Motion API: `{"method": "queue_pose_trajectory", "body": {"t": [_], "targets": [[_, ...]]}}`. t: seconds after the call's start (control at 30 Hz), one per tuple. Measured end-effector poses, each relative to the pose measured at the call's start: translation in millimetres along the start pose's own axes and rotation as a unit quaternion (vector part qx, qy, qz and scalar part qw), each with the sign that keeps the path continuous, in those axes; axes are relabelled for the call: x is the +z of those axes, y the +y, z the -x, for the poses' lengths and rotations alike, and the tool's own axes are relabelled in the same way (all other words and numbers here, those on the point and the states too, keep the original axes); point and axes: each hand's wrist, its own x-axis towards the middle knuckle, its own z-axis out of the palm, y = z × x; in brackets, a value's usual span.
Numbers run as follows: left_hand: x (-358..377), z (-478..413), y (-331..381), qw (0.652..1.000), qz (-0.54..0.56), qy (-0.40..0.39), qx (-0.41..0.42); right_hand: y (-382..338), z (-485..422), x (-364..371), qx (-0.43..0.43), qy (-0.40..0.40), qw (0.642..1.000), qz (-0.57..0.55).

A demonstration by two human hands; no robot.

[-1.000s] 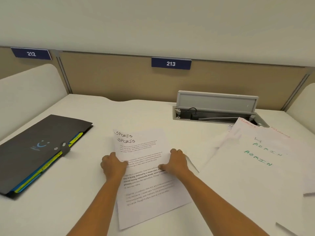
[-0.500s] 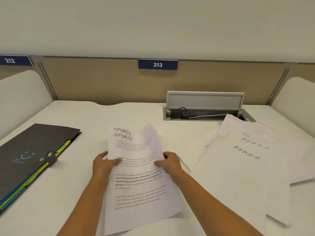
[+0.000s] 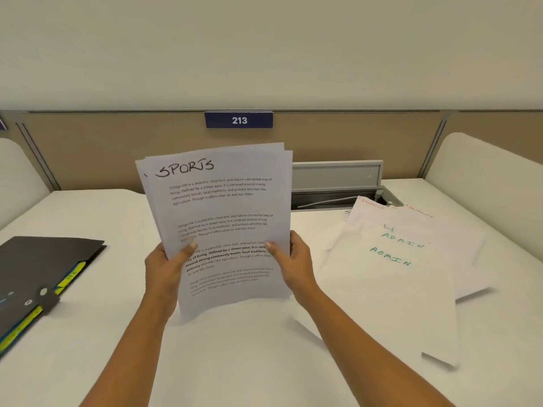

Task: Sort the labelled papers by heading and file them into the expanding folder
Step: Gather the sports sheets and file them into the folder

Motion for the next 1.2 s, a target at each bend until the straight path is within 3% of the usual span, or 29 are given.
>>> {"method": "queue_pose_trajectory", "body": {"t": [0.07, 0.13, 0.23, 0.3, 0.37, 0.57, 0.77, 1.03, 1.2], "targets": [[2, 5, -14, 0.999, -0.025, -0.016, -0.033, 11, 3, -4, 0.014, -0.026, 0.998, 0.055], [5, 6, -23, 0.998, -0.046, -0.01, -0.047, 21, 2, -13, 0.039, -0.054, 0.981, 0.185], [9, 1, -26, 0.995, -0.091, 0.01, -0.04, 40, 2, -36, 0.089, -0.092, 0.885, 0.447], [12, -2, -29, 0.993, -0.111, 0.015, -0.045, 50, 9, -56, 0.119, -0.109, 0.822, 0.546], [16, -5, -33, 0.991, -0.117, 0.017, -0.055, 59, 17, -75, 0.127, -0.089, 0.788, 0.596], [29, -4, -47, 0.988, -0.122, 0.018, -0.093, 62, 25, -104, 0.064, 0.063, 0.732, 0.675], [38, -4, -49, 0.988, -0.103, 0.017, -0.117, 73, 23, -112, 0.135, -0.057, 0.787, 0.599], [32, -15, -43, 0.987, -0.09, 0.02, -0.128, 72, 40, -79, 0.027, -0.12, 0.82, 0.559], [20, -20, -38, 0.985, -0.092, 0.028, -0.142, 67, 39, -82, -0.004, -0.105, 0.888, 0.448]]}}
